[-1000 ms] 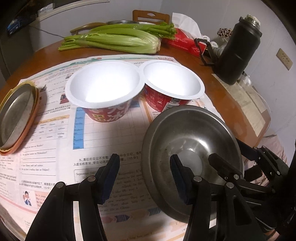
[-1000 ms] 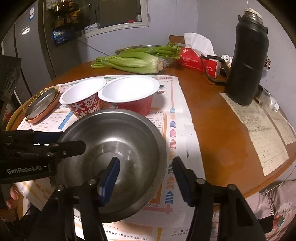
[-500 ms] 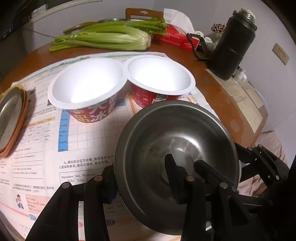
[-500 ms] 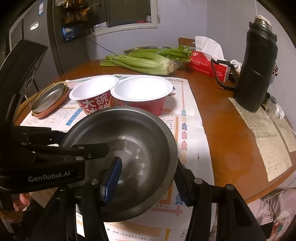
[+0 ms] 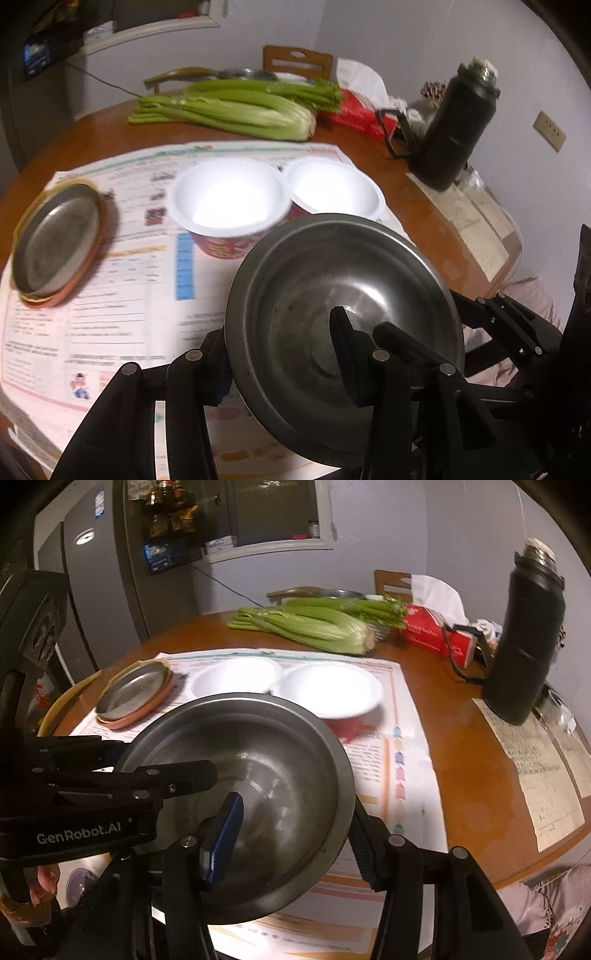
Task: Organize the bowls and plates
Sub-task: 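Lift the steel bowl with the left tool toward the plate stack, then lower the steel bowl onto the newspaper and open the left tool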
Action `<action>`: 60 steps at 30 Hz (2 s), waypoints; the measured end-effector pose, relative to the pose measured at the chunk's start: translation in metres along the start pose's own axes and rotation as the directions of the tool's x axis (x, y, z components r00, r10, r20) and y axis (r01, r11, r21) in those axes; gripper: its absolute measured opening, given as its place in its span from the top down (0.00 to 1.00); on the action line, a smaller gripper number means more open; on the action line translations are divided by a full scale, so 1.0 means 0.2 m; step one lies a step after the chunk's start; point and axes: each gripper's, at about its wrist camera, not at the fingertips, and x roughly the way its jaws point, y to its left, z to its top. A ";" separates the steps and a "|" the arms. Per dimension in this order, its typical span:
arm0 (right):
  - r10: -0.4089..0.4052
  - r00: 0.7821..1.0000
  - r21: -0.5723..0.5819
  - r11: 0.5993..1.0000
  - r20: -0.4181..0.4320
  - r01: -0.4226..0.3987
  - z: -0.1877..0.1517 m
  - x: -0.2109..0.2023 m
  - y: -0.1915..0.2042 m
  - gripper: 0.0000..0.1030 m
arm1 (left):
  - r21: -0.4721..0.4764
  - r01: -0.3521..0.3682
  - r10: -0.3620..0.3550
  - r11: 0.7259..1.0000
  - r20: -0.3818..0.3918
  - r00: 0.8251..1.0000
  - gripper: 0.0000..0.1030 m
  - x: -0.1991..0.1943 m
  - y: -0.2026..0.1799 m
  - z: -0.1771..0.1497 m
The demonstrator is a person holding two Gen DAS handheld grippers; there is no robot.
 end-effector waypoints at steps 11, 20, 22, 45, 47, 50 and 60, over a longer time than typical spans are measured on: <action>0.064 0.997 -0.049 0.997 0.053 -0.061 0.10 -0.07 0.24 0.46 | -0.068 -0.024 0.030 0.997 0.083 0.996 0.50 -0.23 0.21 -0.03; 0.082 0.995 -0.088 0.993 0.061 -0.077 0.09 -0.08 0.37 0.46 | -0.079 -0.044 0.051 0.996 0.097 0.994 0.50 -0.29 0.31 -0.08; 0.087 0.995 -0.095 0.992 0.055 -0.081 0.09 -0.07 0.39 0.46 | -0.083 -0.043 0.051 0.996 0.097 0.994 0.50 -0.29 0.32 -0.09; 0.091 0.995 -0.096 0.991 -0.028 -0.094 0.03 0.10 0.41 0.46 | -0.094 -0.081 0.081 0.992 0.000 0.997 0.50 -0.09 0.40 -0.15; 0.094 0.995 -0.094 0.991 -0.033 -0.096 0.02 0.12 0.41 0.46 | -0.095 -0.086 0.086 0.992 -0.007 0.996 0.50 -0.06 0.40 -0.16; 0.090 0.995 -0.098 0.991 -0.046 -0.094 0.01 0.15 0.41 0.46 | -0.099 -0.089 0.087 0.991 -0.018 0.996 0.50 -0.03 0.42 -0.16; 0.091 0.993 -0.082 0.992 -0.079 -0.098 -0.02 0.22 0.41 0.46 | -0.101 -0.095 0.093 0.990 -0.025 0.995 0.50 0.02 0.43 -0.16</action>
